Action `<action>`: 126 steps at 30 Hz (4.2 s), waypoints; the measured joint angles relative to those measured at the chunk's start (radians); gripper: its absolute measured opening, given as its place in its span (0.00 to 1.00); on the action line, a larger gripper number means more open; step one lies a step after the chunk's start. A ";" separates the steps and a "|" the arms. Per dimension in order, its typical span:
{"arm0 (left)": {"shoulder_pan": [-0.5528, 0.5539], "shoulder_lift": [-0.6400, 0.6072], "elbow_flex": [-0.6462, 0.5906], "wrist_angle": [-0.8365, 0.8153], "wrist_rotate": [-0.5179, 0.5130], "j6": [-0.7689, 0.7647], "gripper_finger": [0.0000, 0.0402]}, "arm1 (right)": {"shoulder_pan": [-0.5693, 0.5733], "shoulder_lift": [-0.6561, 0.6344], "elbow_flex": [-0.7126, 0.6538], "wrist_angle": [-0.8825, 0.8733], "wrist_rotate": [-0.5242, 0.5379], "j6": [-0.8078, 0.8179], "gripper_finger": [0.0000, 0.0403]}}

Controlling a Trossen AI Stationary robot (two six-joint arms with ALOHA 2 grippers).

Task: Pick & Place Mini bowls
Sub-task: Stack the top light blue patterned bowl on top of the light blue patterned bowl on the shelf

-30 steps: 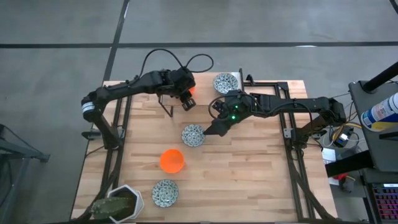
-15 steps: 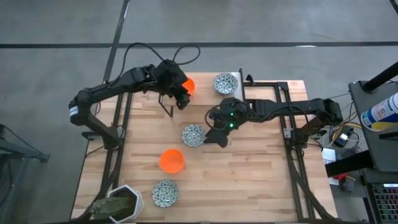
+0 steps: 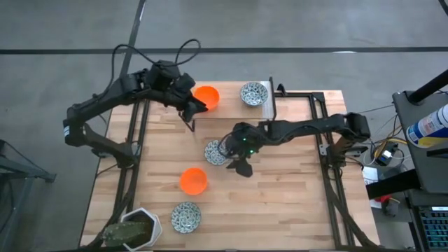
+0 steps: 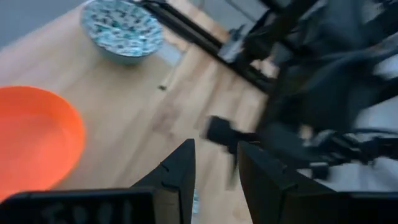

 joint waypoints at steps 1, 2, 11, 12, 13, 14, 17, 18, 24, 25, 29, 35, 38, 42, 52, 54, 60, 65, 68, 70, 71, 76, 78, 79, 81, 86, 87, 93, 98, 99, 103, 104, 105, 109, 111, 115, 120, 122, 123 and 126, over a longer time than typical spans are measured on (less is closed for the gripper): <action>0.000 -0.009 0.000 0.004 0.016 -0.007 0.28 | 0.000 0.012 0.003 0.001 0.019 -0.025 0.57; 0.000 -0.019 0.000 0.009 0.026 -0.016 0.28 | 0.000 0.026 0.006 0.002 0.036 -0.048 0.57; 0.000 -0.082 0.000 0.015 0.035 -0.038 0.28 | 0.001 0.135 0.010 0.003 0.107 -0.215 0.57; 0.000 -0.085 0.000 0.016 0.035 -0.038 0.28 | 0.001 0.147 0.010 0.003 0.115 -0.226 0.57; 0.000 -0.087 0.000 0.015 0.035 -0.039 0.28 | 0.001 0.158 0.010 0.001 0.124 -0.243 0.57; 0.000 -0.089 0.000 0.015 0.035 -0.040 0.28 | 0.001 0.169 0.009 0.000 0.141 -0.255 0.57; 0.000 -0.096 0.000 0.015 0.035 -0.049 0.28 | 0.001 0.191 0.009 0.002 0.193 -0.305 0.57; 0.000 -0.097 0.000 0.015 0.035 -0.050 0.28 | 0.001 0.198 0.009 0.002 0.216 -0.318 0.57; 0.000 -0.098 0.000 0.014 0.035 -0.059 0.28 | 0.005 0.237 0.032 0.001 0.277 -0.408 0.54; 0.000 -0.098 0.000 0.014 0.035 -0.062 0.28 | 0.008 0.242 0.038 0.000 0.277 -0.422 0.53; 0.000 -0.098 -0.001 0.012 0.035 -0.064 0.28 | 0.023 0.261 0.056 0.000 0.277 -0.454 0.49; 0.000 -0.097 -0.001 0.012 0.032 -0.066 0.28 | 0.044 0.287 0.063 -0.004 0.277 -0.475 0.44; 0.000 -0.097 -0.001 0.013 0.031 -0.067 0.28 | 0.054 0.299 0.064 -0.007 0.319 -0.475 0.41; 0.000 -0.097 -0.004 0.014 0.031 -0.068 0.28 | 0.058 0.300 0.072 -0.009 0.348 -0.475 0.36; 0.000 -0.096 -0.008 0.024 0.030 -0.070 0.28 | 0.056 0.298 0.075 -0.056 0.360 -0.400 0.05; 0.000 -0.096 -0.008 0.028 0.030 -0.069 0.28 | 0.055 0.294 0.076 -0.062 0.353 -0.378 0.04; 0.000 -0.096 -0.008 0.038 0.030 -0.069 0.28 | 0.068 0.288 0.140 -0.178 0.352 -0.283 0.03; 0.000 -0.096 -0.008 0.039 0.030 -0.066 0.28 | 0.083 0.288 0.236 -0.270 0.333 -0.260 0.03; 0.000 -0.096 -0.008 0.040 0.030 -0.066 0.28 | 0.090 0.287 0.295 -0.336 0.338 -0.259 0.03; 0.000 -0.096 -0.008 0.041 0.030 -0.065 0.28 | 0.093 0.287 0.326 -0.371 0.344 -0.255 0.03; 0.000 -0.096 -0.008 0.041 0.030 -0.065 0.28 | 0.095 0.287 0.339 -0.382 0.345 -0.253 0.03; 0.000 -0.096 -0.008 0.041 0.030 -0.065 0.28 | 0.105 0.287 0.421 -0.495 0.364 -0.237 0.03; 0.000 -0.096 -0.008 0.041 0.030 -0.065 0.28 | 0.110 0.287 0.455 -0.533 0.371 -0.237 0.03; 0.000 -0.096 -0.008 0.041 0.030 -0.065 0.28 | 0.113 0.287 0.477 -0.553 0.374 -0.237 0.03; 0.000 -0.096 -0.008 0.041 0.030 -0.065 0.28 | 0.121 0.287 0.521 -0.604 0.375 -0.236 0.03; 0.000 -0.096 -0.008 0.042 0.030 -0.059 0.28 | 0.135 0.287 0.630 -0.702 0.388 -0.208 0.03; 0.000 -0.096 -0.008 0.042 0.030 -0.057 0.28 | 0.136 0.287 0.652 -0.724 0.399 -0.205 0.03; 0.000 -0.096 -0.008 0.042 0.030 -0.050 0.28 | 0.136 0.287 0.772 -0.834 0.477 -0.160 0.03; 0.000 -0.096 -0.008 0.042 0.030 -0.045 0.28 | 0.129 0.287 0.851 -0.915 0.563 -0.128 0.03; 0.000 -0.096 -0.008 0.042 0.030 -0.041 0.28 | 0.125 0.287 0.863 -0.928 0.579 -0.123 0.03; 0.000 -0.096 -0.008 0.042 0.030 -0.038 0.28 | 0.108 0.286 0.907 -0.984 0.629 -0.107 0.03; 0.000 -0.096 -0.008 0.042 0.030 -0.038 0.28 | 0.102 0.286 0.918 -1.001 0.641 -0.106 0.03; 0.000 -0.096 -0.008 0.042 0.030 -0.038 0.28 | 0.096 0.286 0.927 -1.013 0.655 -0.107 0.03; 0.000 -0.096 -0.008 0.042 0.030 -0.038 0.28 | 0.055 0.285 0.956 -1.058 0.686 -0.107 0.03; 0.000 -0.096 -0.008 0.042 0.030 -0.038 0.28 | 0.032 0.285 0.972 -1.086 0.688 -0.104 0.03; 0.000 -0.096 -0.008 0.042 0.030 -0.038 0.28 | -0.028 0.284 1.009 -1.139 0.687 -0.080 0.03; 0.000 -0.096 -0.008 0.042 0.030 -0.039 0.28 | -0.127 0.267 1.014 -1.156 0.688 -0.062 0.03; 0.000 -0.096 -0.008 0.042 0.030 -0.039 0.28 | -0.166 0.261 1.014 -1.156 0.686 -0.062 0.03; 0.000 -0.096 -0.008 0.042 0.030 -0.039 0.28 | -0.184 0.259 1.014 -1.156 0.683 -0.062 0.03; 0.000 -0.096 -0.008 0.042 0.030 -0.040 0.28 | -0.235 0.261 1.014 -1.156 0.657 -0.083 0.03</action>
